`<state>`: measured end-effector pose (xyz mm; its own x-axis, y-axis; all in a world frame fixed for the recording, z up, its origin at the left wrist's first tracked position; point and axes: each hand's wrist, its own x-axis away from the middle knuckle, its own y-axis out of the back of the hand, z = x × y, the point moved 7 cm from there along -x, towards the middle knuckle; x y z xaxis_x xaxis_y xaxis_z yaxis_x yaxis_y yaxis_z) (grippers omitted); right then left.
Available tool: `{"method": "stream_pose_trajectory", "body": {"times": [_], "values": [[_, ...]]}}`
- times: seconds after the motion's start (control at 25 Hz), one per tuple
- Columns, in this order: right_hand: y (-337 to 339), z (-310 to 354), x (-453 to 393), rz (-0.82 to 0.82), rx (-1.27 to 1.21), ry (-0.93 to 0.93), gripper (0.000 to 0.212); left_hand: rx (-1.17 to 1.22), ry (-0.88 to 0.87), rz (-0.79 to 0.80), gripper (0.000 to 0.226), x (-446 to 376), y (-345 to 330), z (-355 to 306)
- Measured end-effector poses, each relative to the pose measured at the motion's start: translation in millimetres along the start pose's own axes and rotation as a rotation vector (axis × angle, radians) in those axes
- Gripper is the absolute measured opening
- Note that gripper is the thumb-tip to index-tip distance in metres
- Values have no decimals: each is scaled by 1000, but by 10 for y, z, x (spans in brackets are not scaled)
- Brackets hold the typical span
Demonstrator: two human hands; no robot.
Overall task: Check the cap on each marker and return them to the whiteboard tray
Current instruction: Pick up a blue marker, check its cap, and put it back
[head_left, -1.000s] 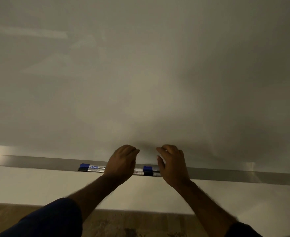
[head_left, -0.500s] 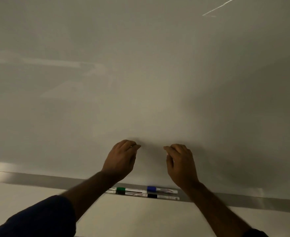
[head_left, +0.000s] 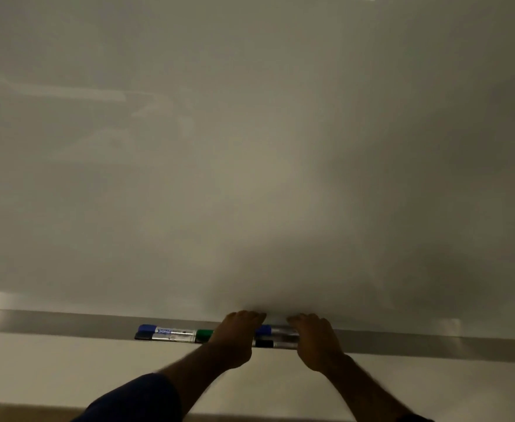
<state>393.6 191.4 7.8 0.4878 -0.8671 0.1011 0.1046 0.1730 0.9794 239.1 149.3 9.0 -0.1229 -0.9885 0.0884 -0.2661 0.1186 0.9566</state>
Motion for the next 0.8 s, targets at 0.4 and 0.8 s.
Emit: {"method": "stream_pose_trajectory", "body": {"times": [0.4,0.8], "values": [[-152,-87,-57,7,34,-10,44,23,2,17,48,-139,-213,-45],[-179,-96,-83,7,52,-3,36,31,-6,52,56,-172,-269,-45]]}}
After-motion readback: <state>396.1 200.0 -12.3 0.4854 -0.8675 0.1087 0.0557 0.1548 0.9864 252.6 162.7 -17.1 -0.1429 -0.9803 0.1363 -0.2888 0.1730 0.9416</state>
